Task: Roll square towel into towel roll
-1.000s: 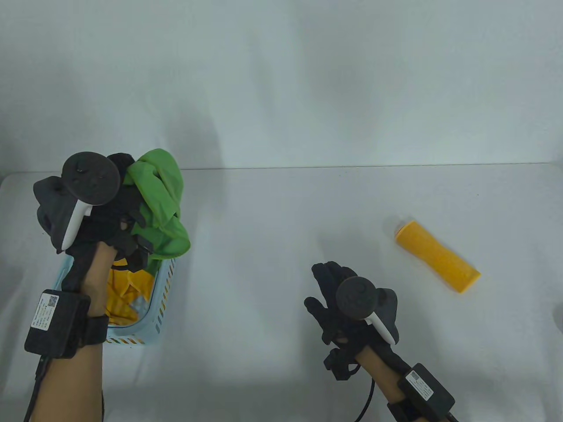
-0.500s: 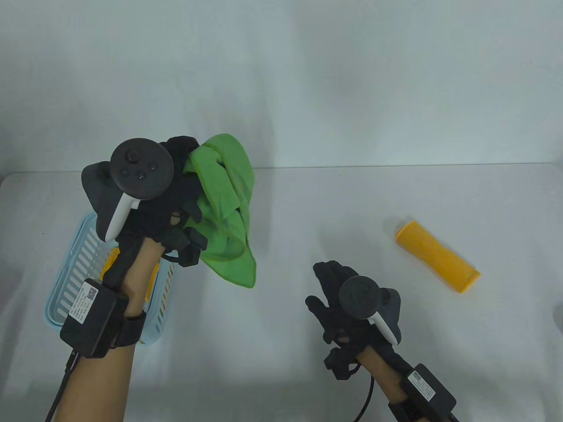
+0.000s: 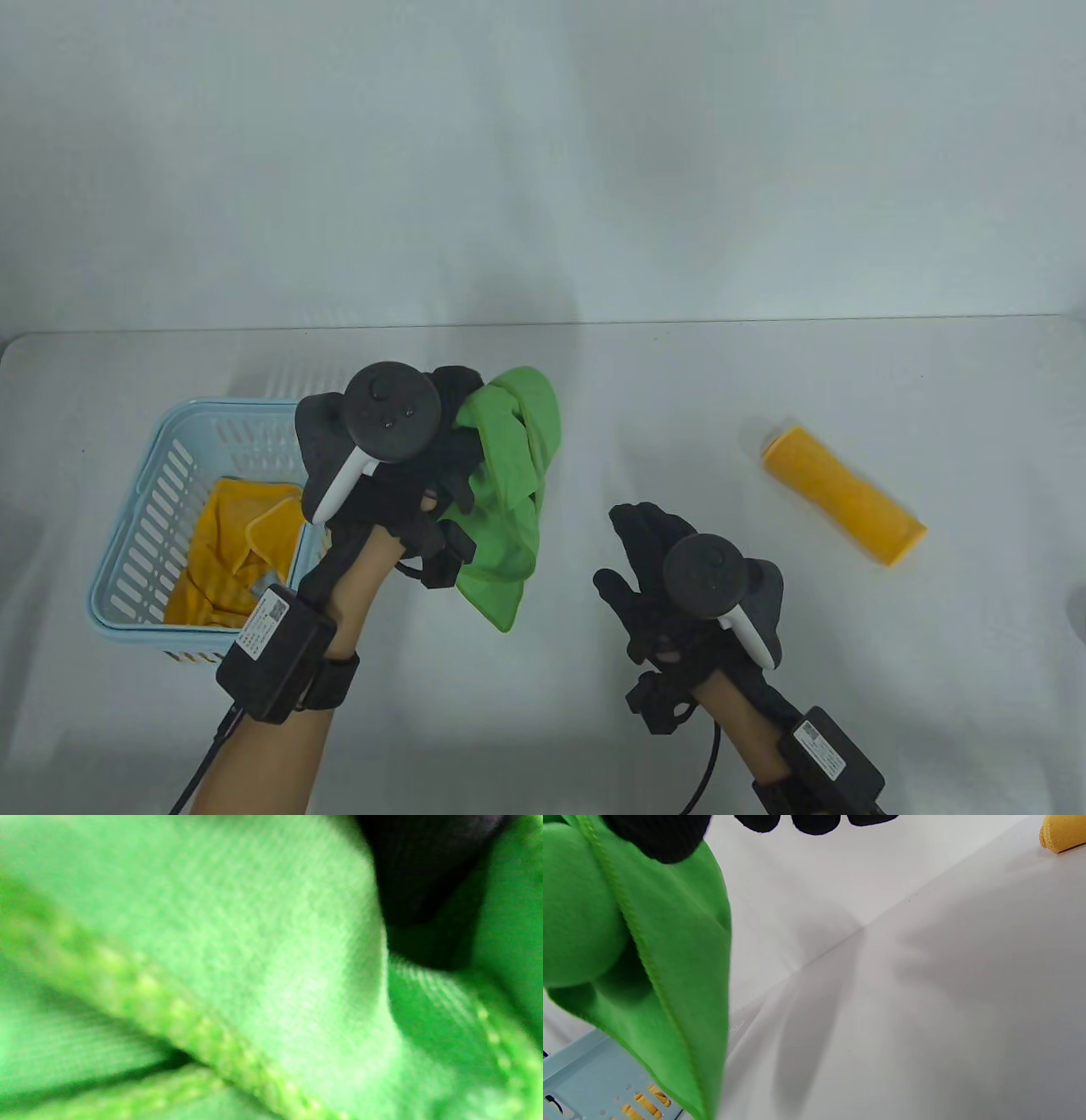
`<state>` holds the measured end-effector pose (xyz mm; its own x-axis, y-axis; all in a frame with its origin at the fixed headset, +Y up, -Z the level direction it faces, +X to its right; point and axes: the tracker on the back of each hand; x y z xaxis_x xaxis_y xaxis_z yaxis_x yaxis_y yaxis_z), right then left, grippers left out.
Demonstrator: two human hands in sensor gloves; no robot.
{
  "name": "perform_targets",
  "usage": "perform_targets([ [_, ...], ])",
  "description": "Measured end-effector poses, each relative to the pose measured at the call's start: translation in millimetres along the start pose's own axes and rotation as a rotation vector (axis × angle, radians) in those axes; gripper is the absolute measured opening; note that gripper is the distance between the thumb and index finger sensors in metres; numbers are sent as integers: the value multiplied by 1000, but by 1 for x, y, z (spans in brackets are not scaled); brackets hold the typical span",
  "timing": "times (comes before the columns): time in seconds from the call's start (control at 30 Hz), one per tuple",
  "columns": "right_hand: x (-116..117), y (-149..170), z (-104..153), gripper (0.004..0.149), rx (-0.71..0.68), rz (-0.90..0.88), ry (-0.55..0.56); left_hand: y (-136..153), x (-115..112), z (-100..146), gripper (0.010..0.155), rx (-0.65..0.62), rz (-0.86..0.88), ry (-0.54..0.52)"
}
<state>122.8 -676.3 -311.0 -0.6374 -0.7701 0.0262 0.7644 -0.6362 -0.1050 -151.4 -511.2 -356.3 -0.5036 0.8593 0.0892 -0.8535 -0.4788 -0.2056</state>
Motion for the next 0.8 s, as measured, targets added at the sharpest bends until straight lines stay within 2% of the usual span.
perform_targets([
  [0.17,-4,-11,7,73,-65,-22,32,14,-27,18,57,9,46,-22],
  [0.3,-5,-31,21,65,-201,-61,63,30,-49,31,57,40,73,-2],
  [0.4,-1,-48,33,58,-311,-104,27,39,-58,35,56,71,50,24],
  [0.53,19,-65,43,48,-402,-105,-92,48,-61,41,57,101,62,3],
  [0.67,39,-68,39,44,-383,-32,-173,50,-62,44,57,104,85,6],
  [0.8,40,-58,30,50,-271,-39,-107,46,-66,45,57,88,98,33],
])
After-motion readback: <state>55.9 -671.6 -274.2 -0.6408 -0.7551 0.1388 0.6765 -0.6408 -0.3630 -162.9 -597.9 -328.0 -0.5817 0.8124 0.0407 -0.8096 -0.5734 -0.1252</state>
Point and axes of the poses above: the tracker on the back of each hand, its own y axis roughly to the little-finger side, its own z axis roughly from the fingertips to the wrist, x = y × z, and after that the axes turned 1 degree about y, right-handed
